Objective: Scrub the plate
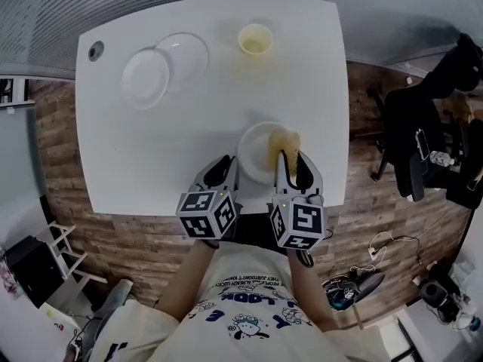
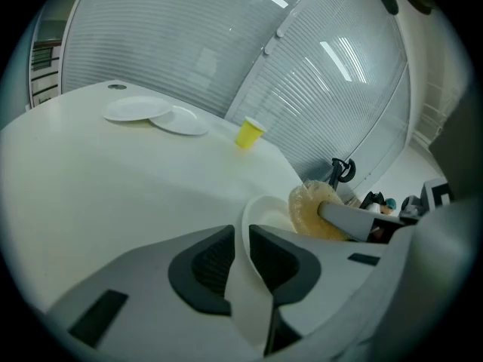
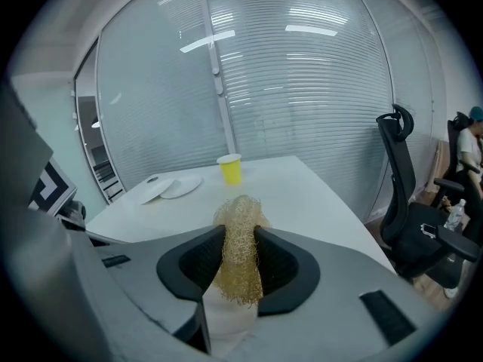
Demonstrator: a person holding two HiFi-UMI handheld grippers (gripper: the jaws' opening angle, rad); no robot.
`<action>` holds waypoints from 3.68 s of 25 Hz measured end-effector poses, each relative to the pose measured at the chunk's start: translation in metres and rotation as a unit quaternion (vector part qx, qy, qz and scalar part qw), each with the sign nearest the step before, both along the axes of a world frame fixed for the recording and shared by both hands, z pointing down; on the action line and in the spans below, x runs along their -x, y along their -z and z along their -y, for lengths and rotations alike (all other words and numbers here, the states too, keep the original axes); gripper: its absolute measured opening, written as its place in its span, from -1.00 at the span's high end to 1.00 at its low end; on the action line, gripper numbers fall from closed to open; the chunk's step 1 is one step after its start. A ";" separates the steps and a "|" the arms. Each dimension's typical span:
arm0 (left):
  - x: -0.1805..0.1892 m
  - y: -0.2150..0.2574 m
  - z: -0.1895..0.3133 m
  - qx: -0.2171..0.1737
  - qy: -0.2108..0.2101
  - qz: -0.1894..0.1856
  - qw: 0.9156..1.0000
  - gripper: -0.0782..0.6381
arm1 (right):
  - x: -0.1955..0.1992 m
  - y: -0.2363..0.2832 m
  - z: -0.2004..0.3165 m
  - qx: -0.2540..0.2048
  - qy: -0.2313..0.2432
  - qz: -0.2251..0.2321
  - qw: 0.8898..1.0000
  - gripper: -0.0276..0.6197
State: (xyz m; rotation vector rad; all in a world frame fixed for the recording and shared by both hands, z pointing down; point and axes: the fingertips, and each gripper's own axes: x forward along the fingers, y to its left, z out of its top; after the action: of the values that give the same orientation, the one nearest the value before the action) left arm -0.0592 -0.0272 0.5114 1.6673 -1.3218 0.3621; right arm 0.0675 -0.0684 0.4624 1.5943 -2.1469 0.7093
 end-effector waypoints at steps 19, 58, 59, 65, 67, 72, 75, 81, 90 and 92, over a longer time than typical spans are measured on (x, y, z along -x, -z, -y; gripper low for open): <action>-0.019 -0.017 0.001 0.062 -0.025 -0.051 0.996 0.56 | 0.006 -0.022 -0.006 0.026 0.025 0.003 0.999 0.57; -0.019 -0.022 0.003 0.082 0.006 -0.072 0.994 0.61 | 0.030 -0.024 0.021 0.021 0.058 -0.036 0.997 0.58; -0.019 -0.022 0.003 0.083 0.007 -0.074 0.994 0.61 | 0.034 -0.023 0.022 0.021 0.063 -0.033 0.997 0.58; -0.019 -0.022 0.004 0.083 0.015 -0.077 0.993 0.61 | 0.055 -0.021 0.014 0.028 0.096 -0.020 0.995 0.58; -0.019 -0.022 0.004 0.081 0.017 -0.075 0.994 0.61 | 0.057 -0.022 0.010 0.035 0.102 -0.014 0.994 0.58; -0.017 -0.022 0.007 0.080 0.028 -0.075 0.994 0.62 | 0.058 -0.024 0.000 0.055 0.120 -0.003 0.991 0.58; -0.017 -0.022 0.007 0.079 0.032 -0.074 0.994 0.62 | 0.061 -0.023 -0.007 0.067 0.137 0.001 0.988 0.58; -0.017 -0.022 0.008 0.081 0.042 -0.079 0.993 0.62 | 0.060 -0.024 -0.024 0.087 0.144 0.005 0.986 0.58; -0.017 -0.023 0.010 0.081 0.027 -0.070 0.994 0.62 | 0.047 -0.024 -0.041 0.080 0.157 -0.038 0.984 0.58; -0.017 -0.023 0.011 0.084 0.024 -0.068 0.994 0.62 | 0.044 -0.023 -0.042 0.072 0.156 -0.056 0.984 0.58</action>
State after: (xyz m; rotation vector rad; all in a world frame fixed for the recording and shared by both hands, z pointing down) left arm -0.0417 -0.0377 0.5342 1.4919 -1.1944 0.3158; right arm 0.0237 -0.0268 0.4859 1.1611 -2.1425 0.6406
